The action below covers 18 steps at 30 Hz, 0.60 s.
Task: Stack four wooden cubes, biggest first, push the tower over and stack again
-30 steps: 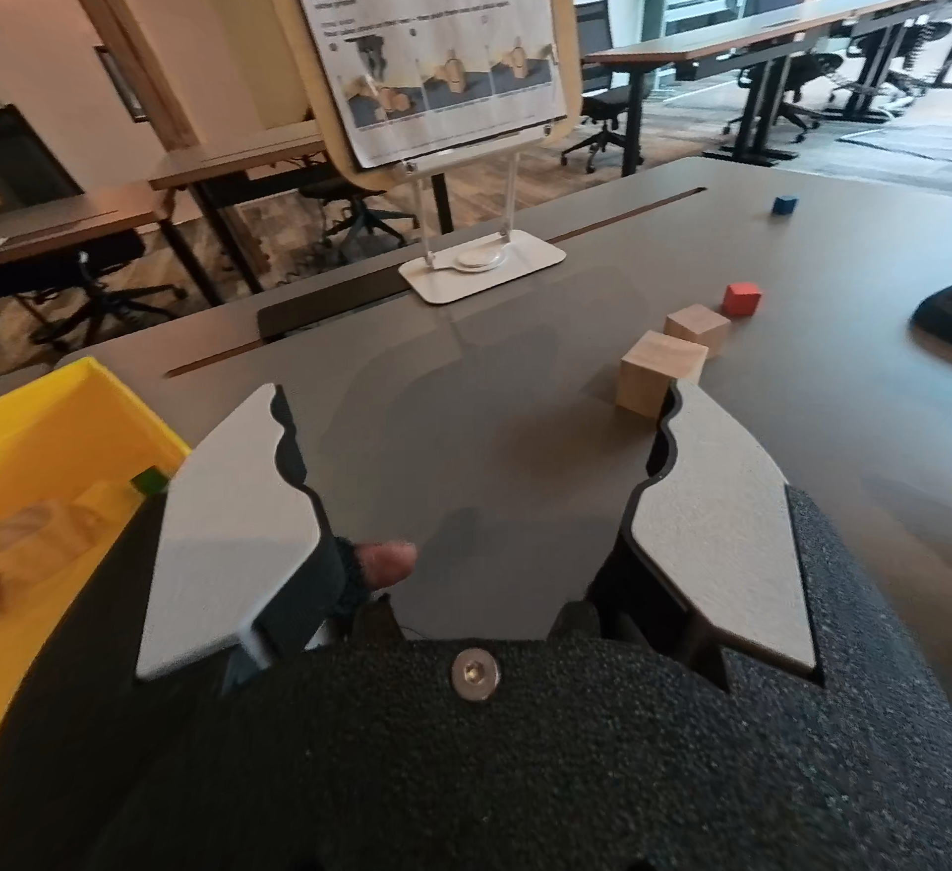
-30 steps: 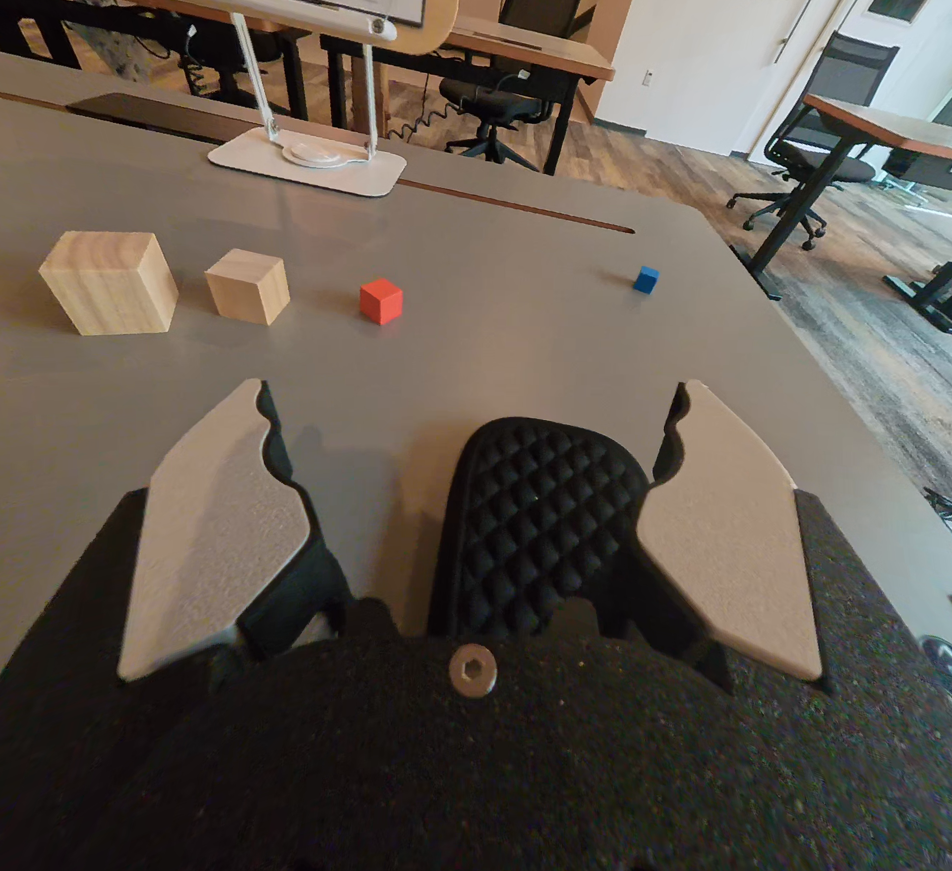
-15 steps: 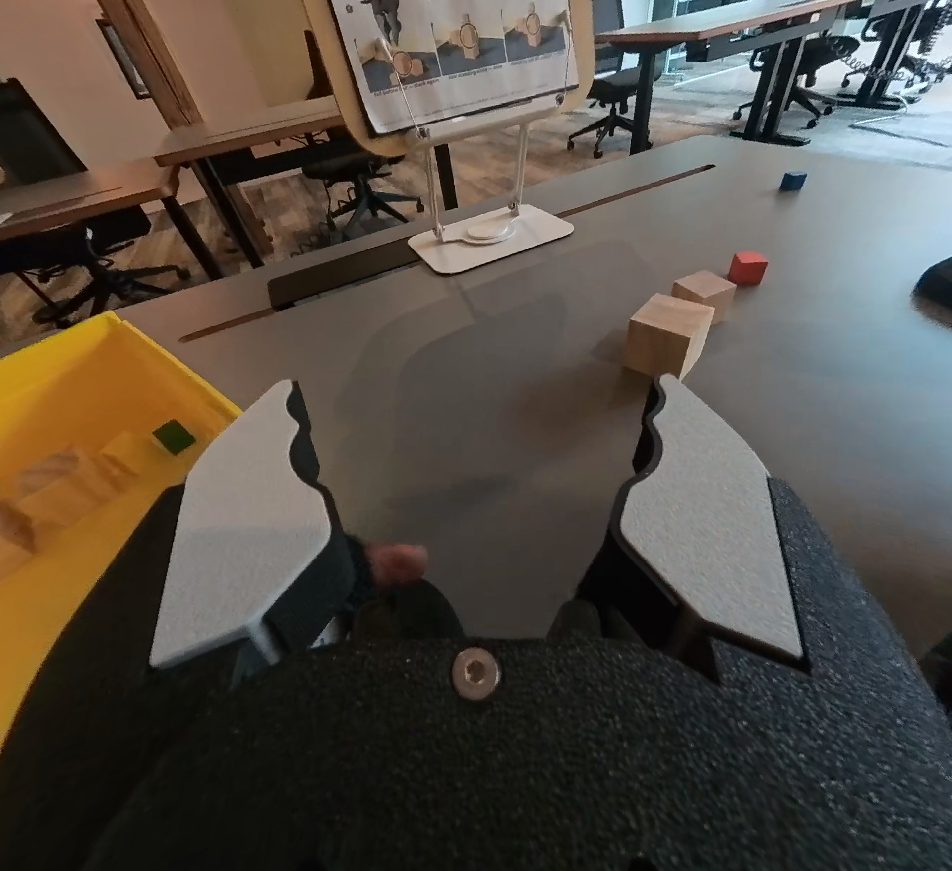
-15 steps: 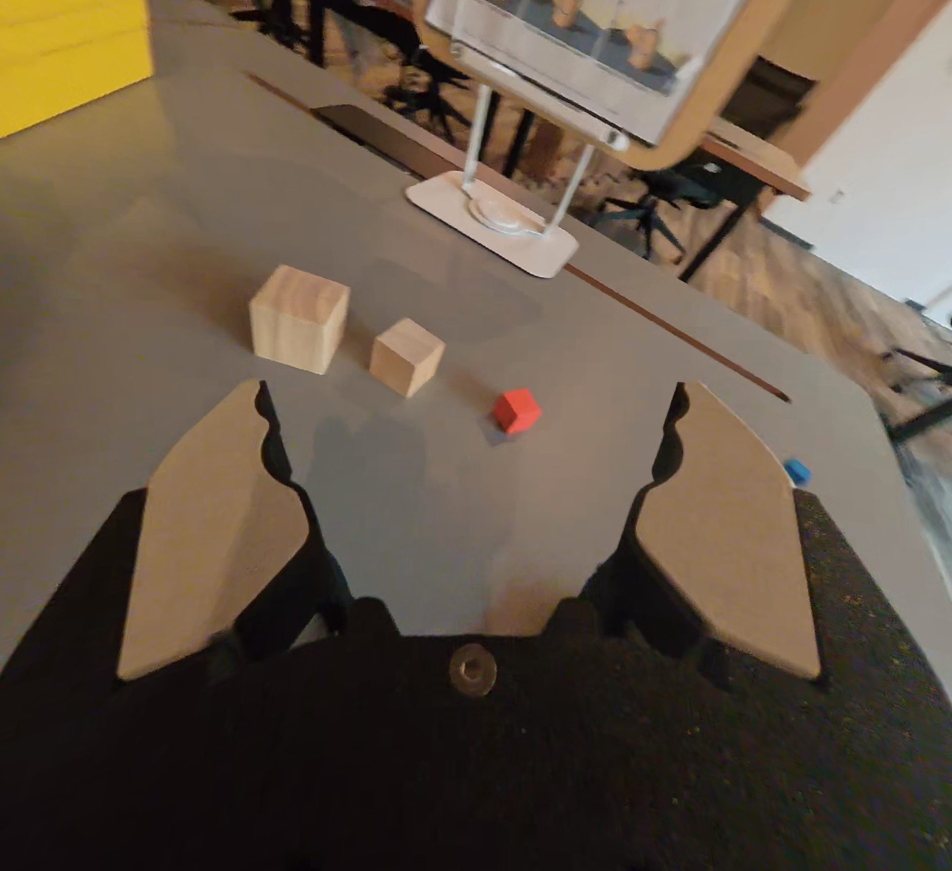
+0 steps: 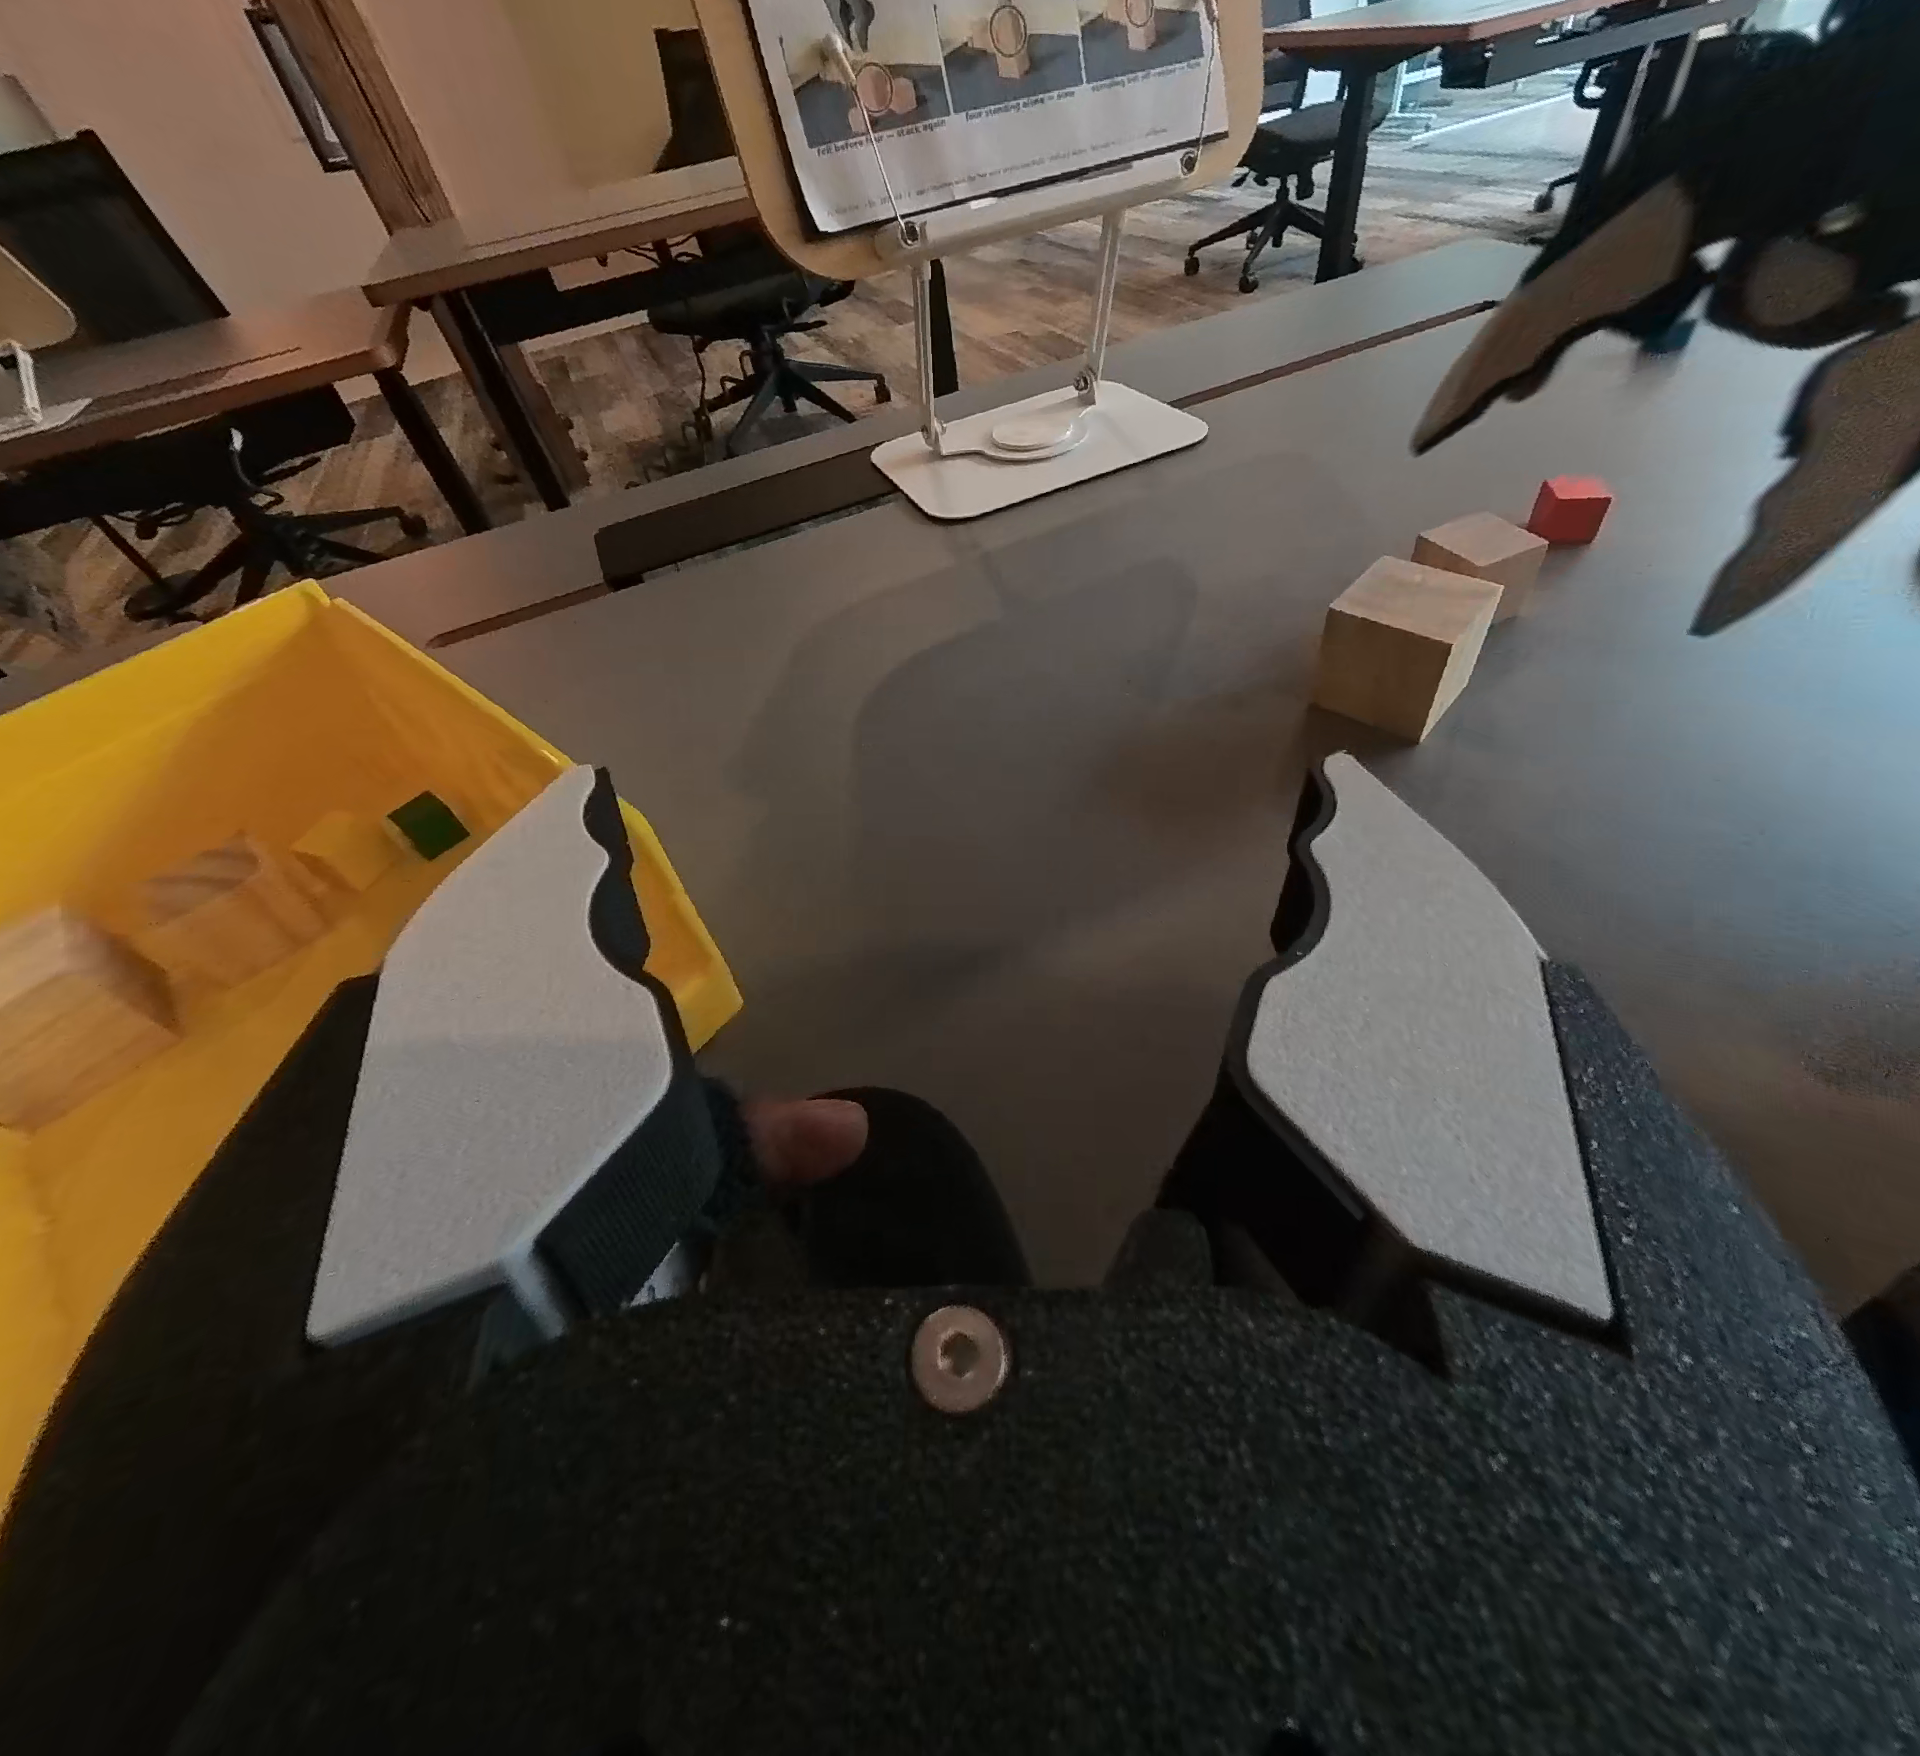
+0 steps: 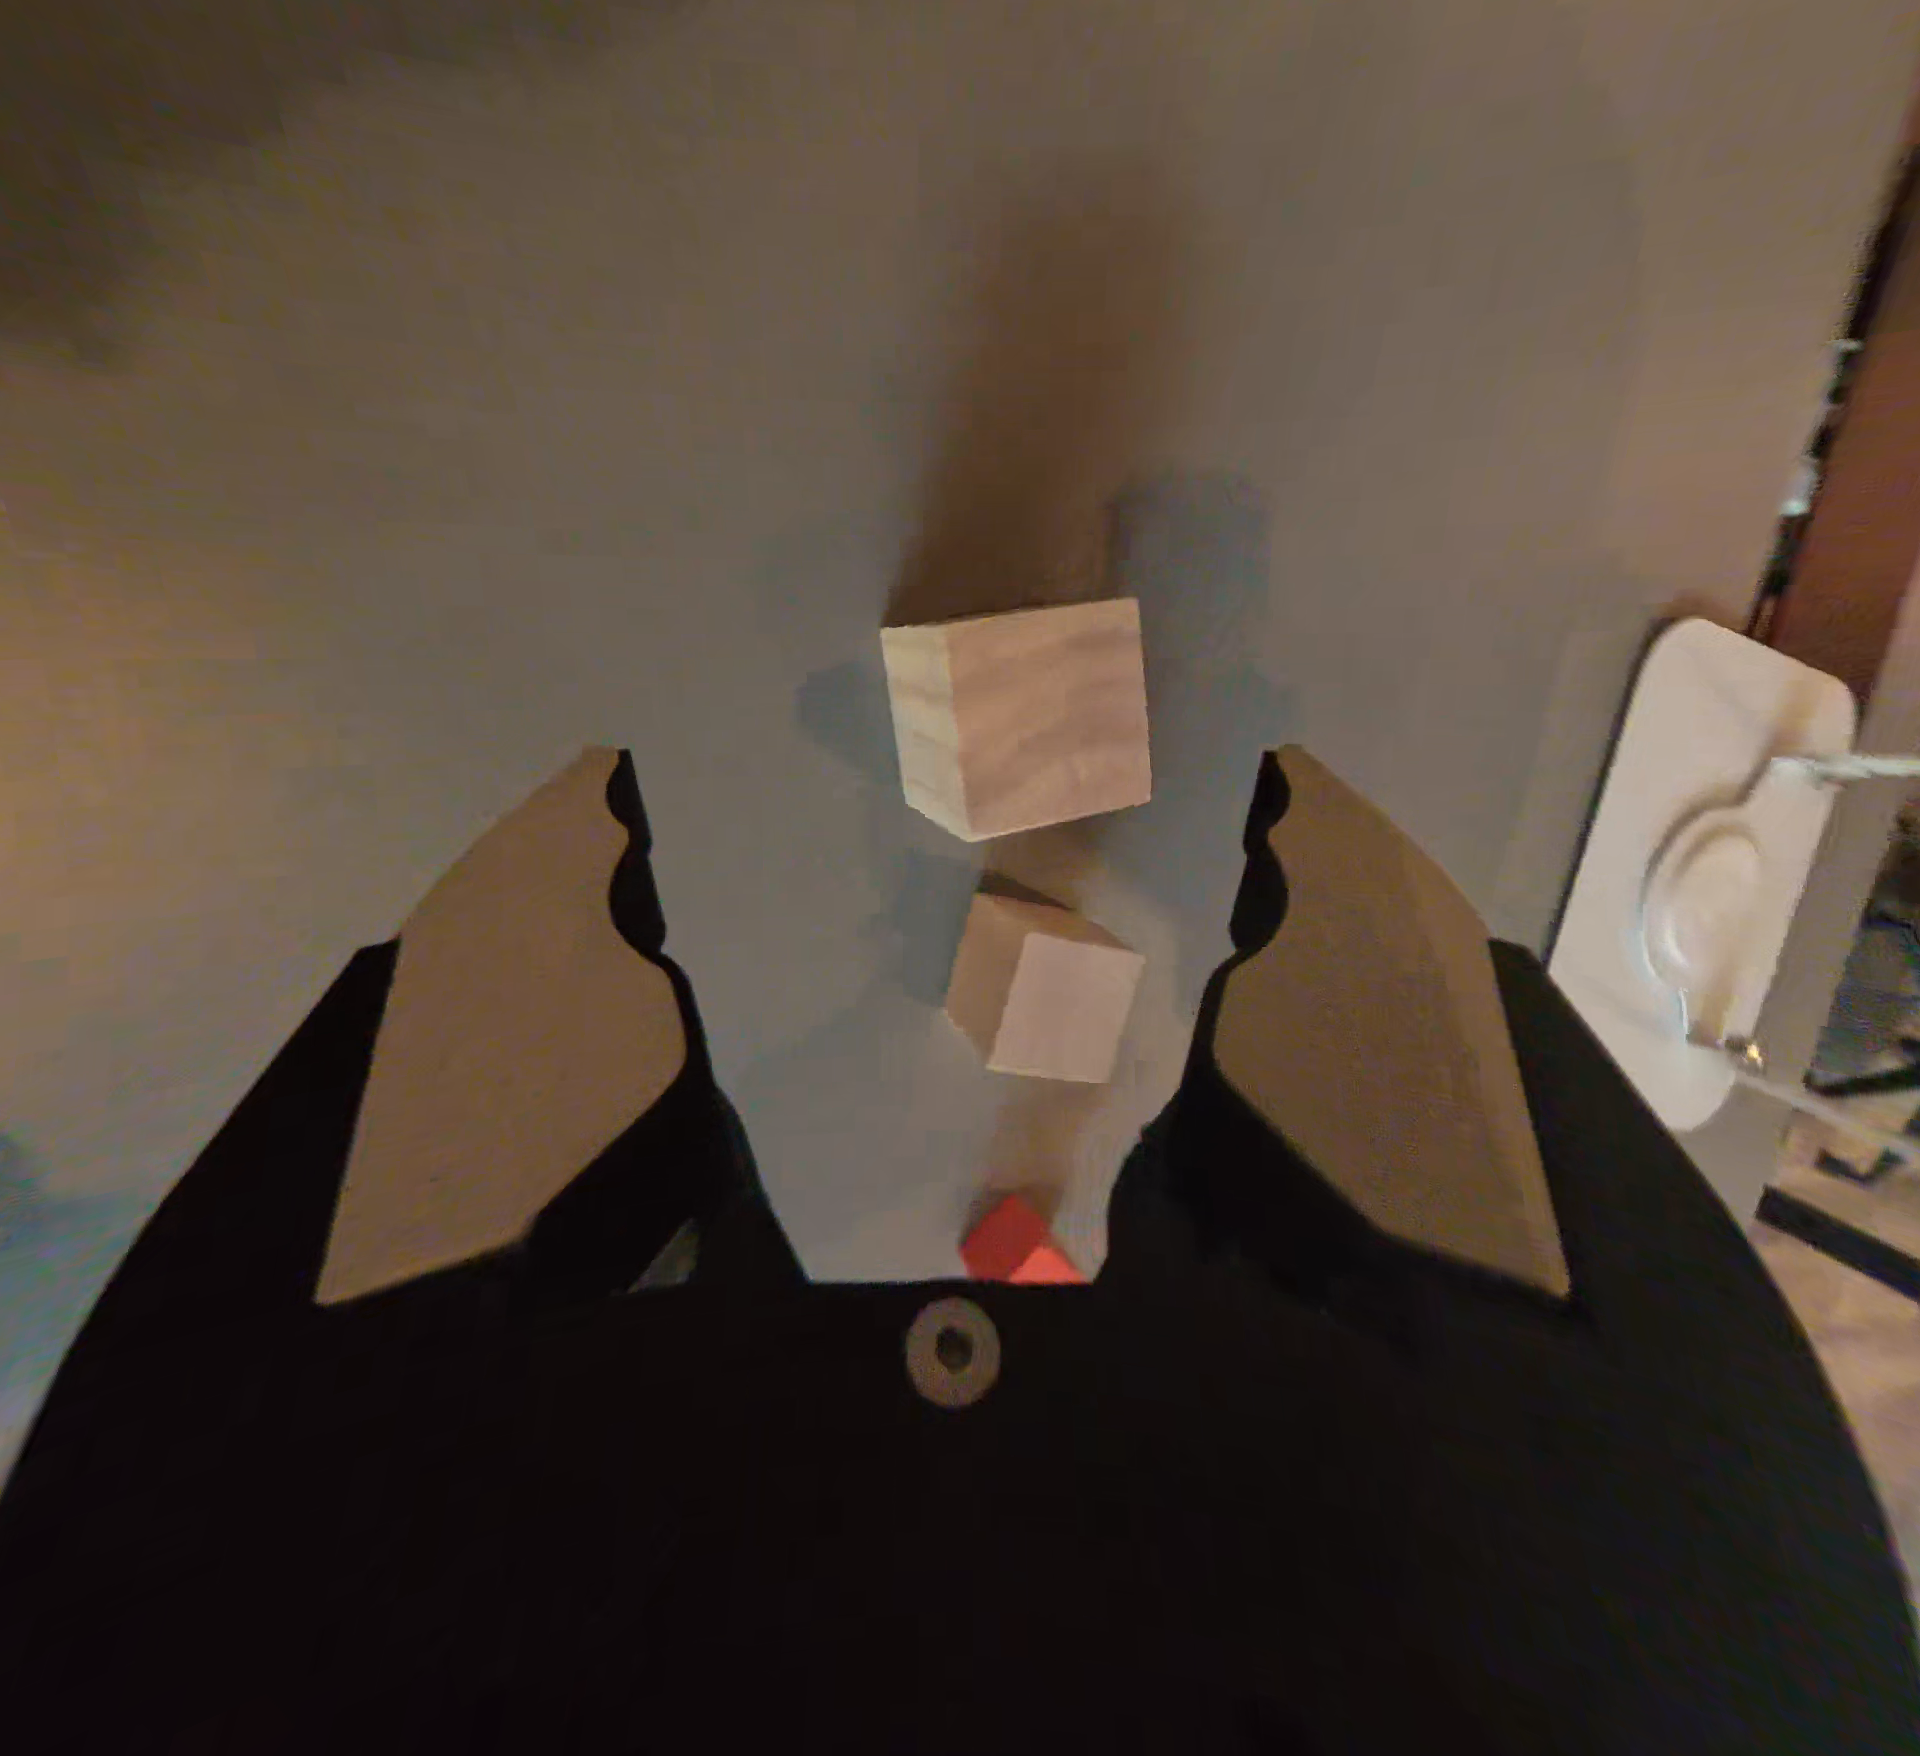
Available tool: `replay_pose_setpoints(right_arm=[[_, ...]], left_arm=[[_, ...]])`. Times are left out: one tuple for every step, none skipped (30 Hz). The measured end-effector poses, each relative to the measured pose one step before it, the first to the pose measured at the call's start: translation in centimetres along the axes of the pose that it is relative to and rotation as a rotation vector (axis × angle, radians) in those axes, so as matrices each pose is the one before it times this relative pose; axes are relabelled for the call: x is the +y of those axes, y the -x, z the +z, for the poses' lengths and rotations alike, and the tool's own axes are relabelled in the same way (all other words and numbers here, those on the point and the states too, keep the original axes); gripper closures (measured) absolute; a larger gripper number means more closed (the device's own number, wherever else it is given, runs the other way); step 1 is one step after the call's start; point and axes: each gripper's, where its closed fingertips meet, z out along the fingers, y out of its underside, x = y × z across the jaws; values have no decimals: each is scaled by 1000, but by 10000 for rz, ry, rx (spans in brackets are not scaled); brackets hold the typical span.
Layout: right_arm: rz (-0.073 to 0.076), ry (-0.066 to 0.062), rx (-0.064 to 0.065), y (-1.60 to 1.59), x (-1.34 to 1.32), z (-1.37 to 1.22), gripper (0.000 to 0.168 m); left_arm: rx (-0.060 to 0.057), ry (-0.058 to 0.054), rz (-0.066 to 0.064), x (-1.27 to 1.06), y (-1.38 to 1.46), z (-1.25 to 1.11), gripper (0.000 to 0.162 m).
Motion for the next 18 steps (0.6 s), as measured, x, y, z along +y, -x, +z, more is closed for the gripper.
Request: replay_pose_setpoints(right_arm=[[-271, 313, -318, -393, 96, 765, 61], [-239, 276, -359, -233, 99, 737, 62], [-180, 290, -377, -112, 141, 721, 63], [-161, 350, -332, -93, 246, 662, 65], [-145, 408, -282, -105, 335, 610, 65], [-91, 429, -312, 21, 390, 544, 66], [-37, 404, -221, -71, 359, 478, 67], [-35, 289, -66, -224, 237, 403, 68], [-14, 139, -32, -194, 91, 310, 71], [39, 22, 22, -213, -16, 246, 75], [81, -58, 26, -167, -55, 194, 81], [84, -26, -6, -70, 33, 169, 90], [51, 15, 82, -133, 114, 125, 101], [51, 36, 238, -304, 156, 50, 111], [147, -4, 36, 48, 70, -41, 111], [295, 107, 39, 82, 169, -94, 111], [365, 174, 114, 56, 204, -183, 111], [329, 125, 99, 168, 147, -266, 111]], left_arm=[[4, -17, 2, -32, 9, -84, 43], [23, -30, -24, -37, -4, -56, 43], [41, -16, -23, -14, -14, -36, 43], [14, 22, -6, 53, 26, 2, 43], [-21, 42, 17, 77, 90, -3, 43], [-25, 39, 18, 83, 83, -7, 43], [-1, 17, 0, 59, 57, -3, 43], [29, -11, -18, 15, 6, 5, 43], [38, -17, -24, -3, -9, 8, 43], [22, -8, -9, 6, -9, -6, 43], [2, -2, 8, 13, 20, -9, 43], [6, -10, 12, -8, -3, -22, 43], [21, -27, 5, -36, -18, -23, 44], [19, -33, -6, -42, -14, -20, 44], [13, -12, -12, 0, 2, -3, 44], [7, 8, -7, 23, 5, -6, 44], [-1, -2, 3, -1, 2, -8, 44], [4, -26, 12, -48, -21, -31, 44]])
